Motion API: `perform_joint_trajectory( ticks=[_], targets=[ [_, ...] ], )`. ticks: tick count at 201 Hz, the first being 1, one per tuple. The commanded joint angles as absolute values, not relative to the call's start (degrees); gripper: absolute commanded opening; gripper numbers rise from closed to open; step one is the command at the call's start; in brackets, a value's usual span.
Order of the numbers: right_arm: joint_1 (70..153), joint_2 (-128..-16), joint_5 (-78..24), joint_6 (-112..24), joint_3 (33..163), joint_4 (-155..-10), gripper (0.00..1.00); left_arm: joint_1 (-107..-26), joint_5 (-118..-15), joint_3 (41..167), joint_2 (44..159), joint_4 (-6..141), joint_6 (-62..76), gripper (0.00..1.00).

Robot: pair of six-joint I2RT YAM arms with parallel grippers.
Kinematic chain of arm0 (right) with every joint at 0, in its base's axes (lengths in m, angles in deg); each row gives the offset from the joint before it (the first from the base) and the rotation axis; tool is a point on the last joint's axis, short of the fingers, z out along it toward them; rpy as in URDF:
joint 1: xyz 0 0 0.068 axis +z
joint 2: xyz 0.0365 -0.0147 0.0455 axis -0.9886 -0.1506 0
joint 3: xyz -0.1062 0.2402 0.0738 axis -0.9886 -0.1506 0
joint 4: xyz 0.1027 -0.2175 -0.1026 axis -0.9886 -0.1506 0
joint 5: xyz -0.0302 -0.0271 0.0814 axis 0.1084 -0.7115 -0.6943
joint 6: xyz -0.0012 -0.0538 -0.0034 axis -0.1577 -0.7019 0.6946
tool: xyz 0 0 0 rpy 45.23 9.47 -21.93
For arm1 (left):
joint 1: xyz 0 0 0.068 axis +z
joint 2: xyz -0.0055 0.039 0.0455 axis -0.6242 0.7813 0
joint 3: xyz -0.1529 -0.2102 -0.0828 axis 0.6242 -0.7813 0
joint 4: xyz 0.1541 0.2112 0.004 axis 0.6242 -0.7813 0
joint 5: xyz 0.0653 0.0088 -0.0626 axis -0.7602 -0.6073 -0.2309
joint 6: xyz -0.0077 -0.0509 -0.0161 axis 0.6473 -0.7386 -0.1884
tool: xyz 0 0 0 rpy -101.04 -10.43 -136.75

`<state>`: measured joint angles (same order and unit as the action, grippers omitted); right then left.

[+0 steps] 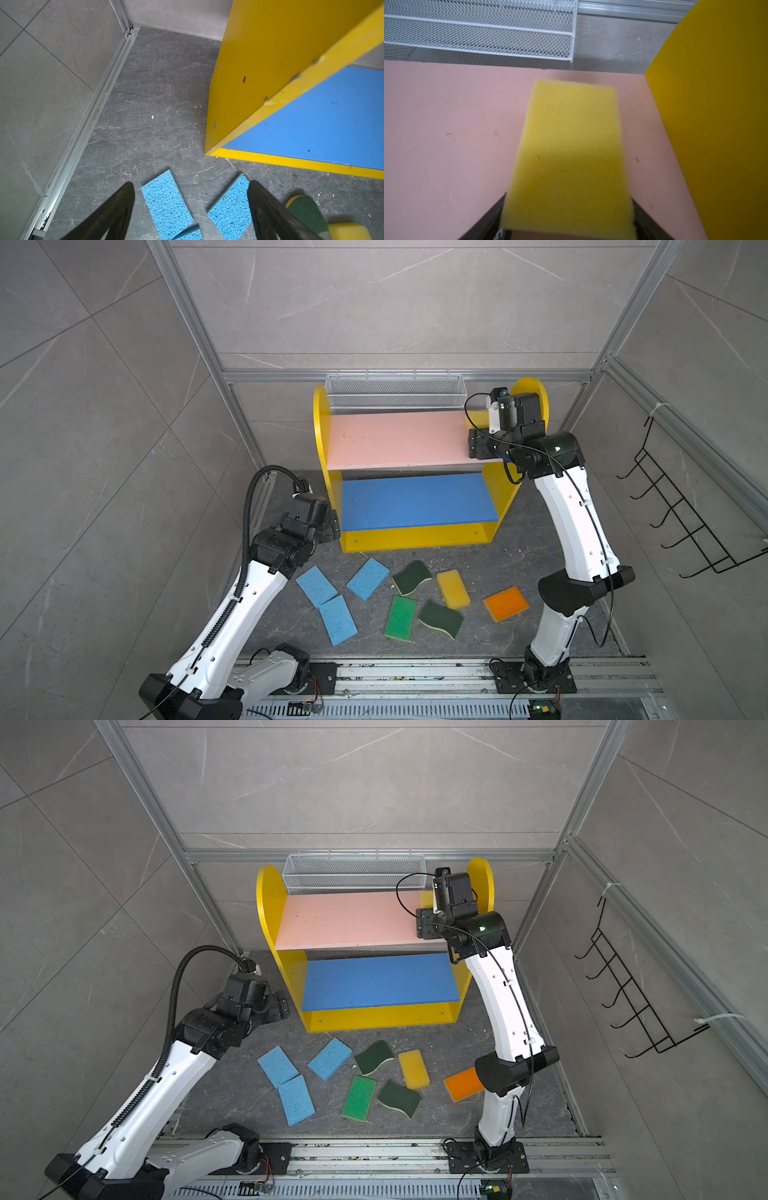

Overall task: Arrange cleaning sponges on a shelf
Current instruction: Place the cleaning sponge at the shelf.

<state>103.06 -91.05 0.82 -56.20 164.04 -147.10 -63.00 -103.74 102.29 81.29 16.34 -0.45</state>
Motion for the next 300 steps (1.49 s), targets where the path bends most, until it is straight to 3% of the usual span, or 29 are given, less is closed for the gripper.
perform_joint_trajectory(
  ticks=[1, 145, 223, 300],
  targets=[
    [102.9, -90.1, 0.0, -55.5, 163.9, -150.2, 0.79, -62.8, -103.7, 102.0, 79.4, 16.5, -1.6, 0.88],
    [102.9, -83.6, 0.5, -53.5, 158.2, -149.1, 0.89, -62.8, -102.1, 101.3, 75.9, 14.5, -2.6, 0.88],
    [104.2, -74.3, -3.6, -51.0, 145.6, -146.2, 0.89, -62.8, -99.5, 100.7, 72.0, 10.3, -3.1, 0.88],
    [110.0, -62.3, 0.7, -48.1, 131.5, -146.5, 0.89, -62.9, -94.4, 98.1, 67.7, 5.3, -5.6, 0.88]
  ],
)
